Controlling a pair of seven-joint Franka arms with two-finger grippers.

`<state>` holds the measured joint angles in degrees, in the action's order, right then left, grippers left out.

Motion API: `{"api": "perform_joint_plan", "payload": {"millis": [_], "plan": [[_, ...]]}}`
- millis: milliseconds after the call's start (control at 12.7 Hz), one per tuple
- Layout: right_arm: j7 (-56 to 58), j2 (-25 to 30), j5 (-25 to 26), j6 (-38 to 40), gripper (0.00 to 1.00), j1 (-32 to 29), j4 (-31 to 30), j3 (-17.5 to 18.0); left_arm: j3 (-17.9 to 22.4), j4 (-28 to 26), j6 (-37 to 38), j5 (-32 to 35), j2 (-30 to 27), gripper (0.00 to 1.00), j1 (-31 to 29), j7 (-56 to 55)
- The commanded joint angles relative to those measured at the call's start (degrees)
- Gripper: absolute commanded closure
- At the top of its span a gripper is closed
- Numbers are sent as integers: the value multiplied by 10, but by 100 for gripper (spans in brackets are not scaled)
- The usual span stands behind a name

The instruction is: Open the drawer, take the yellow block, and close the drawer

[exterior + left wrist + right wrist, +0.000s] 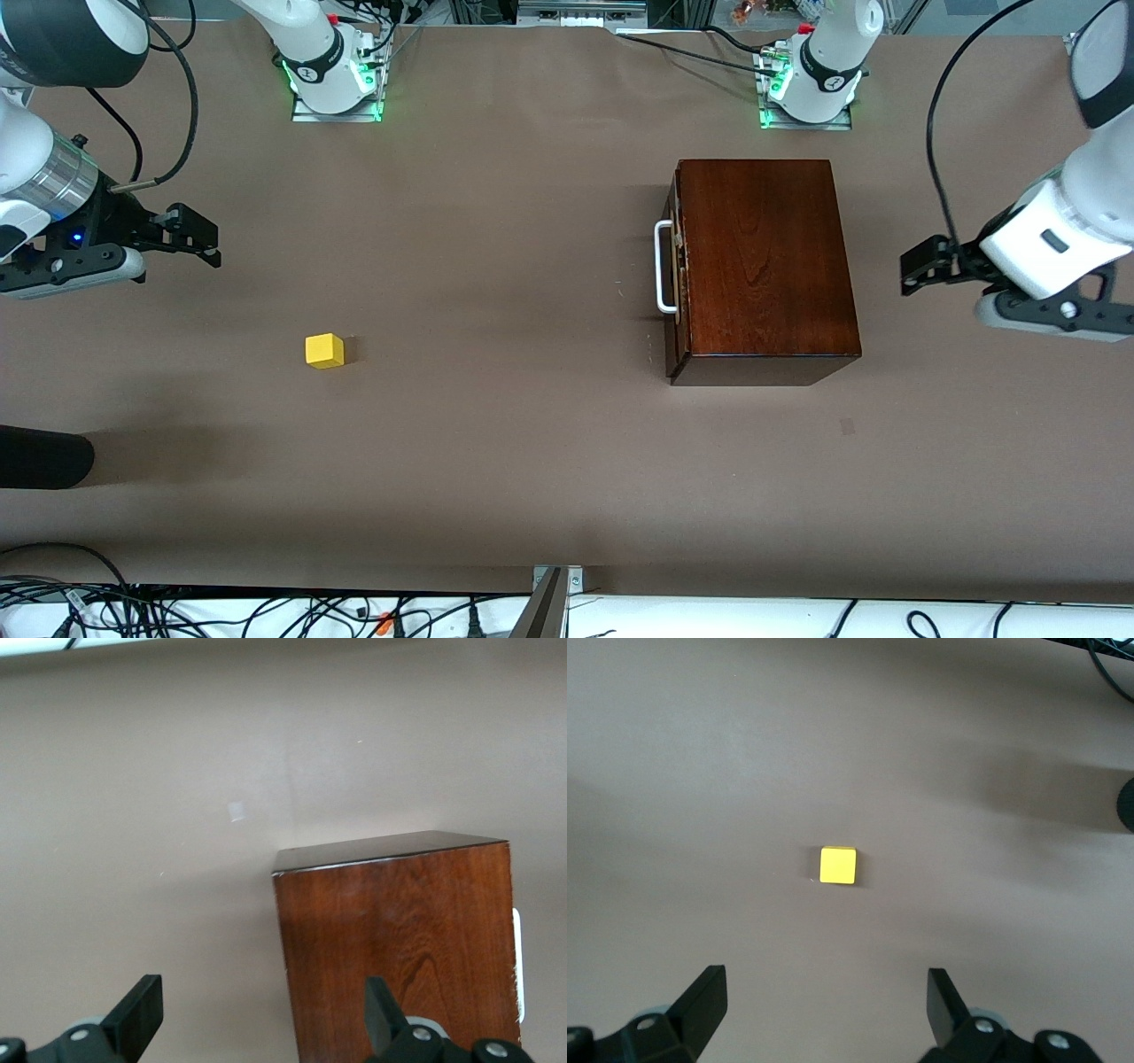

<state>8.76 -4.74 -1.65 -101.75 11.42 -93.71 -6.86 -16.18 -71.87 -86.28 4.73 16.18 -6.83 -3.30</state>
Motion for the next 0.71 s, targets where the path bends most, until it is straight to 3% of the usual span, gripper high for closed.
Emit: {"api": "perform_joint_plan", "payload": {"millis": [0, 157, 315, 629], "plan": [[5, -3, -5, 14, 0, -3, 12, 0, 10, -28, 11, -3, -34, 0, -21, 31], [5, -3, -5, 14, 0, -3, 12, 0, 126, -130, -28, -11, -109, 0, 58, 43], [5, -3, -5, 14, 0, -2, 12, 1, 139, -236, -80, -12, -183, 0, 65, 44], [5, -2, -5, 15, 0, -2, 12, 2, 143, -249, -70, -14, -193, 0, 66, 87]]}}
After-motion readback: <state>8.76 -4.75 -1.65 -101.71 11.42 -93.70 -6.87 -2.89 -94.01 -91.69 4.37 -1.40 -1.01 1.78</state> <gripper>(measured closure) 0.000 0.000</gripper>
